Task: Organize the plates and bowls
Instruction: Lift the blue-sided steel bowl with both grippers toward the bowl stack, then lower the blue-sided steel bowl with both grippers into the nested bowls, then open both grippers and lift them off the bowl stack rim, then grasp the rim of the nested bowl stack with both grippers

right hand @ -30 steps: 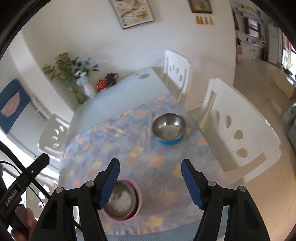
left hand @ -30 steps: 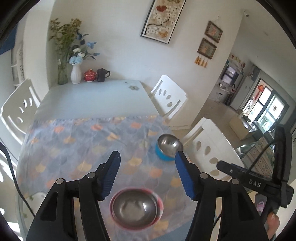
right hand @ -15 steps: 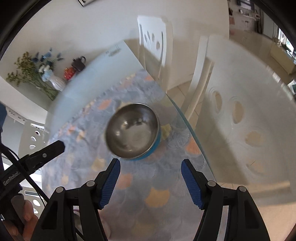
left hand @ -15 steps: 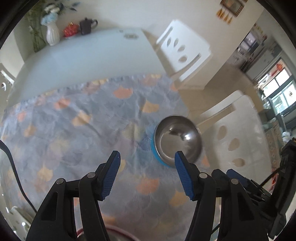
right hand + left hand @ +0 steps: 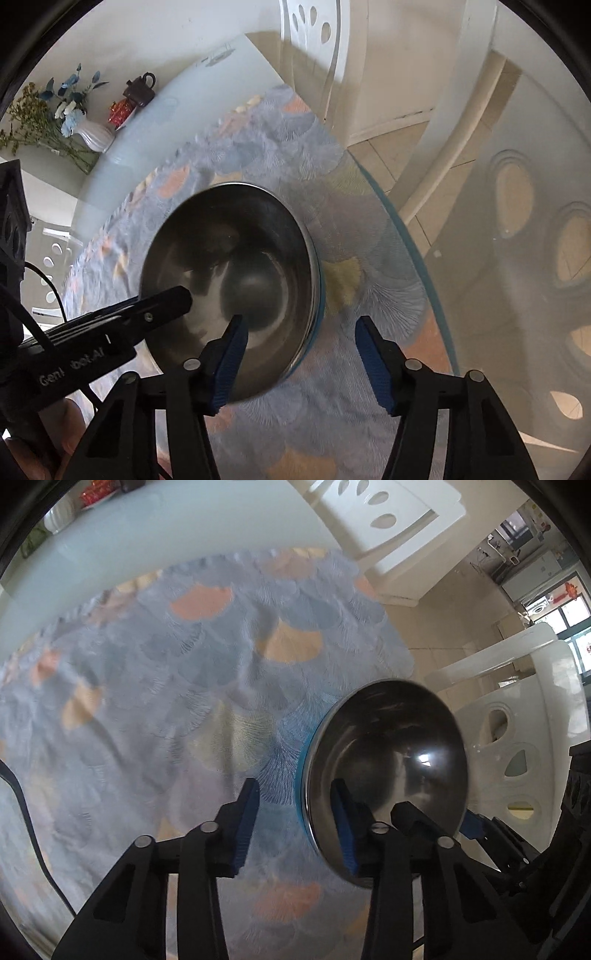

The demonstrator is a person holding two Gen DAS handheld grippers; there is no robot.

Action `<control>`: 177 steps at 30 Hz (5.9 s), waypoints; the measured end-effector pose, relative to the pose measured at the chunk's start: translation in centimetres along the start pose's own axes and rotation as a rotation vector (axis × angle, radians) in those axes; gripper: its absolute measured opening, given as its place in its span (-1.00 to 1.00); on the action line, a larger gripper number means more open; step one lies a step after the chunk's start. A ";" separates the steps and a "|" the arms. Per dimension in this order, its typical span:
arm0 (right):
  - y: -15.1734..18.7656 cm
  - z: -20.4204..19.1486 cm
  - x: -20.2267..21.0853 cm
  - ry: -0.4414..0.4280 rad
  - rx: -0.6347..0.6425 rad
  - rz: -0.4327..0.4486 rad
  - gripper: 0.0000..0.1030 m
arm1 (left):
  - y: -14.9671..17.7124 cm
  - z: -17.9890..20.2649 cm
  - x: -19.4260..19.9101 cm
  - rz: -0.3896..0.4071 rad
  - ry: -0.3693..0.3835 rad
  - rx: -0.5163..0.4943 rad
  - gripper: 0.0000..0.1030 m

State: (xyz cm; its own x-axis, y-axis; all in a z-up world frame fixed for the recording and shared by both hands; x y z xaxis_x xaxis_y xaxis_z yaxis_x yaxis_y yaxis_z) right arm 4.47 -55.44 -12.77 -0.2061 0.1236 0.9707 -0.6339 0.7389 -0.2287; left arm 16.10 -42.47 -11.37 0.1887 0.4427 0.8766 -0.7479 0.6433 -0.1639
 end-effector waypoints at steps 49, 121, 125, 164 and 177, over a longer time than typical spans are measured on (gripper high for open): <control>20.2 -13.5 17.0 -0.045 0.227 0.062 -0.57 | 23.1 -4.4 21.4 0.270 -0.032 0.049 -0.78; 21.2 -11.8 10.8 -0.190 0.304 -0.008 0.18 | 28.4 -13.1 15.5 0.343 0.221 0.328 0.04; 20.8 -11.6 10.6 -0.187 0.300 0.001 0.18 | 28.4 -13.5 15.4 0.345 0.244 0.347 0.04; 28.0 -10.0 23.2 -0.123 0.275 0.330 0.40 | 33.6 -7.3 25.4 0.535 0.043 0.098 0.35; 24.0 -9.4 15.8 -0.148 0.244 0.156 0.41 | 31.0 -9.8 19.9 0.433 0.077 0.200 0.35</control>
State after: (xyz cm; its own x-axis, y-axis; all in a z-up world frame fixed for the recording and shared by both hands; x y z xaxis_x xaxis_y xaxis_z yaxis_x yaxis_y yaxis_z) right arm -7.04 -29.54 -2.19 -0.4094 0.1122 0.9054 -0.7426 0.5357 -0.4021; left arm 2.93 -7.58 -3.41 -0.1265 0.6932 0.7096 -0.8746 0.2596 -0.4095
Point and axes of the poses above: each gripper's, at about its wrist camera, not at the fingertips, and x roughly against the way its jaws point, z to its right, y to its underside, the point moved 2 cm from there along -x, roughly the way its jaws point, and after that the axes turned 15 degrees about y, right-handed, at the moved point
